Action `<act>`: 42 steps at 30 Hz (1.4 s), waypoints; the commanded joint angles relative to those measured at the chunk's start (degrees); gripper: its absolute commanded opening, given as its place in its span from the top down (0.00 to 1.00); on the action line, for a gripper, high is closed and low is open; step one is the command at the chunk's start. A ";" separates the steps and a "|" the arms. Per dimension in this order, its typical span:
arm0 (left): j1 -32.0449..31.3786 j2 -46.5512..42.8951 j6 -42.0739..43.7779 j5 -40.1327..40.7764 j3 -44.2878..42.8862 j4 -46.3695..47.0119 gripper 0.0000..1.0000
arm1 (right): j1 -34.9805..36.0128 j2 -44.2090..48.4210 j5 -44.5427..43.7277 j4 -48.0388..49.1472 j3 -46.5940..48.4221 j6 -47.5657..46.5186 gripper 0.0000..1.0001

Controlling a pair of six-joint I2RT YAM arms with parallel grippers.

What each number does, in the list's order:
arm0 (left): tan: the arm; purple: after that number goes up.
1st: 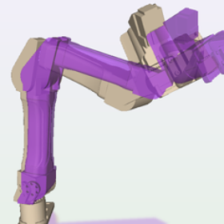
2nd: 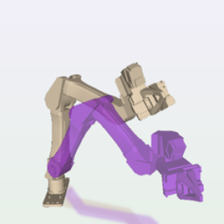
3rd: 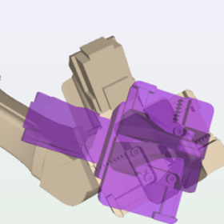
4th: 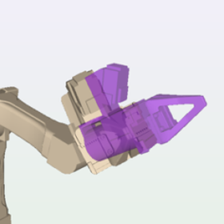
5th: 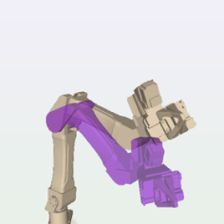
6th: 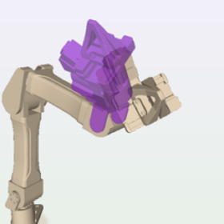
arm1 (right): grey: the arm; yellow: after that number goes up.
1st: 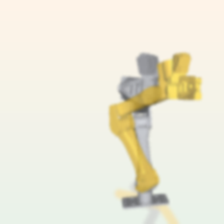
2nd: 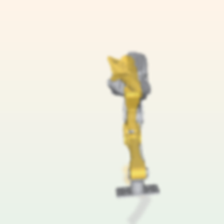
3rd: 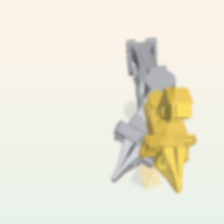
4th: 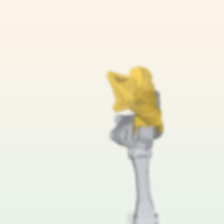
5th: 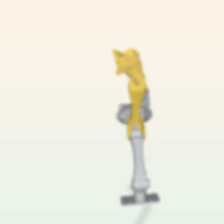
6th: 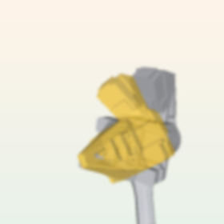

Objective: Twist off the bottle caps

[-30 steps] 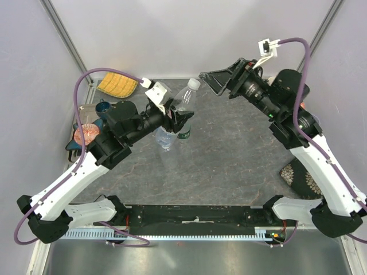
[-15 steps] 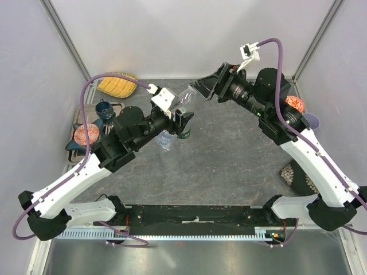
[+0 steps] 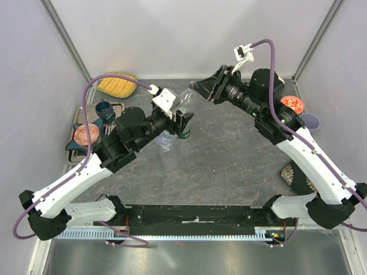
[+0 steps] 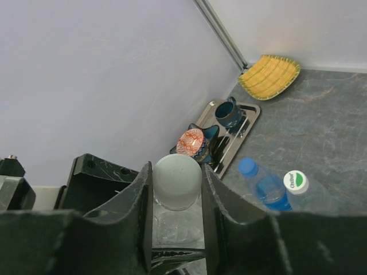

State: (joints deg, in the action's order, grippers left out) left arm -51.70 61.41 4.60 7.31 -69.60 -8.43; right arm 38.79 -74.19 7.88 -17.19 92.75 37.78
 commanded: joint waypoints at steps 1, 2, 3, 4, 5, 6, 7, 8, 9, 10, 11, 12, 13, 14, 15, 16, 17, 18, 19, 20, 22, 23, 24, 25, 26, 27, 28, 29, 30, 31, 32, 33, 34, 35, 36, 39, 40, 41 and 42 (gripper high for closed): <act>-0.50 -0.24 2.26 -0.71 -0.01 3.15 0.59 | -0.11 0.80 -0.85 2.07 -1.25 -0.60 0.72; -0.42 -0.58 2.25 -1.15 0.08 3.07 0.58 | -0.03 1.07 -0.67 2.16 -1.43 -0.86 0.78; -0.42 -0.76 2.17 -1.94 0.08 3.06 0.57 | -0.11 1.33 -0.50 2.16 -1.87 -1.21 0.93; -0.50 -1.20 2.25 -3.95 0.26 2.98 0.57 | -0.03 1.51 -0.32 2.07 -2.22 -1.91 1.00; -0.50 -1.90 2.25 -4.93 0.34 2.89 0.56 | -0.11 1.77 0.90 2.25 -2.66 -2.53 1.00; -0.50 -2.17 2.25 -5.98 0.43 2.71 0.56 | -0.03 2.38 2.30 2.68 -3.53 -3.49 1.00; -0.42 -2.52 2.43 -8.86 0.35 2.45 0.56 | -0.11 2.65 3.71 3.12 -3.63 -6.20 1.00; -0.42 -2.78 2.95 -10.55 0.17 1.23 0.57 | -0.03 3.43 5.11 3.13 -4.06 -6.92 1.00; -0.42 -3.39 2.96 -12.30 0.08 0.61 0.57 | -0.11 4.05 6.87 3.21 -4.94 -8.06 1.00; -0.24 -3.49 2.96 -16.58 -0.35 -0.18 0.58 | -0.03 4.67 8.19 3.65 -5.56 -9.12 1.00; -0.33 -3.84 2.61 -18.72 -0.71 -1.41 0.59 | -0.20 6.06 9.68 4.18 -6.35 -11.13 1.00; -0.24 -4.19 2.17 -21.09 -0.97 -2.11 0.59 | -0.20 6.69 12.13 4.62 -7.83 -11.76 1.00; -0.24 -4.36 1.56 -25.98 -1.58 -2.64 0.59 | -0.11 7.30 13.38 4.88 -8.37 -12.29 1.00; -0.15 -4.54 0.42 -28.73 -1.76 -3.08 0.59 | -0.11 8.09 14.87 5.06 -8.72 -13.68 1.00; -0.07 -4.80 -0.20 -31.54 -1.85 -3.44 0.59 | -0.11 8.45 16.62 5.15 -9.51 -14.13 1.00; -0.06 -5.15 -0.90 -36.27 -2.03 -3.35 0.59 | -0.11 8.80 19.95 5.67 -9.87 -14.49 1.00; -0.06 -5.24 -2.56 -38.58 -2.20 -3.35 0.59 | -0.11 9.50 21.90 6.02 -10.48 -15.18 1.00; 0.02 -5.16 -3.19 -42.86 -2.64 -3.44 0.59 | -0.20 10.03 23.48 6.64 -11.01 -15.37 1.00; 0.11 -4.98 -3.89 -44.91 -2.99 -3.61 0.59 | -0.11 10.56 27.06 8.21 -11.53 -15.54 1.00; 0.20 -4.72 -4.94 -46.67 -3.34 -3.70 0.59 | -0.11 11.60 28.84 9.01 -12.50 -15.63 1.00; 0.20 -4.11 -6.62 -51.51 -4.31 -4.05 0.58 | -0.11 12.58 34.10 11.11 -13.47 -16.16 1.00; 0.29 -3.93 -7.67 -52.83 -4.57 -4.14 0.58 | -0.11 13.54 35.35 11.65 -14.34 -16.33 1.00; 0.37 -3.75 -8.11 -55.10 -5.01 -4.14 0.58 | -0.11 14.16 36.49 12.26 -14.96 -16.60 1.00; 0.37 -3.40 -8.99 -56.17 -5.19 -4.14 0.58 | -0.20 14.69 37.38 13.14 -15.49 -16.95 1.00; 0.37 -3.40 -9.34 -57.05 -5.28 -3.97 0.58 | -0.11 15.56 39.21 13.32 -16.28 -17.30 1.00; 0.37 -3.23 -9.69 -58.71 -5.37 -3.88 0.58 | -0.11 15.92 40.01 13.58 -16.63 -17.74 1.00; 0.46 -3.14 -10.31 -59.60 -5.37 -3.70 0.58 | -0.20 16.27 40.72 13.76 -16.90 -18.09 1.00; 0.46 -2.79 -10.57 -60.39 -5.37 -3.53 0.58 | -0.11 16.71 42.99 13.94 -17.42 -18.35 1.00; 0.46 -2.61 -10.84 -62.14 -5.45 -3.53 0.58 | -0.11 16.97 44.14 14.20 -17.78 -18.53 1.00; 0.55 -2.35 -11.28 -62.68 -5.37 -3.27 0.59 | -0.11 17.15 45.37 14.90 -18.13 -18.53 1.00; 0.55 -1.91 -11.54 -63.29 -5.45 -3.26 0.59 | -0.11 17.59 46.77 15.08 -18.83 -18.53 1.00; 0.55 -1.64 -11.72 -64.52 -5.63 -3.26 0.60 | -0.11 17.77 47.83 15.43 -19.09 -18.62 1.00; 0.64 -1.47 -11.89 -65.14 -5.63 -3.18 0.60 | -0.03 18.03 49.06 16.39 -19.62 -18.62 1.00; 0.64 -1.29 -11.98 -65.75 -5.63 -3.09 0.60 | -0.03 18.38 50.29 16.75 -20.41 -18.62 1.00; 0.73 -0.85 -12.07 -66.63 -5.54 -3.09 0.60 | -0.03 18.56 52.31 16.75 -20.68 -18.62 1.00; 0.81 -0.15 -12.33 -67.95 -5.54 -3.09 0.60 | 0.50 18.74 54.69 16.75 -21.47 -19.06 1.00; 0.81 -0.15 -12.42 -68.04 -5.54 -3.00 0.60 | 0.68 18.82 54.87 16.66 -21.56 -19.06 1.00; 0.99 -0.06 -12.42 -68.13 -5.54 -2.91 0.60 | 0.68 18.82 54.87 16.75 -21.82 -18.97 1.00; 0.90 0.03 -12.42 -68.04 -5.46 -2.83 0.61 | 0.68 18.82 54.87 16.75 -21.91 -18.97 1.00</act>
State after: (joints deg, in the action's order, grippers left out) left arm -50.35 61.08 -5.76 -56.80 -72.29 -15.81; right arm 38.50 -54.43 56.64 1.96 72.97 19.38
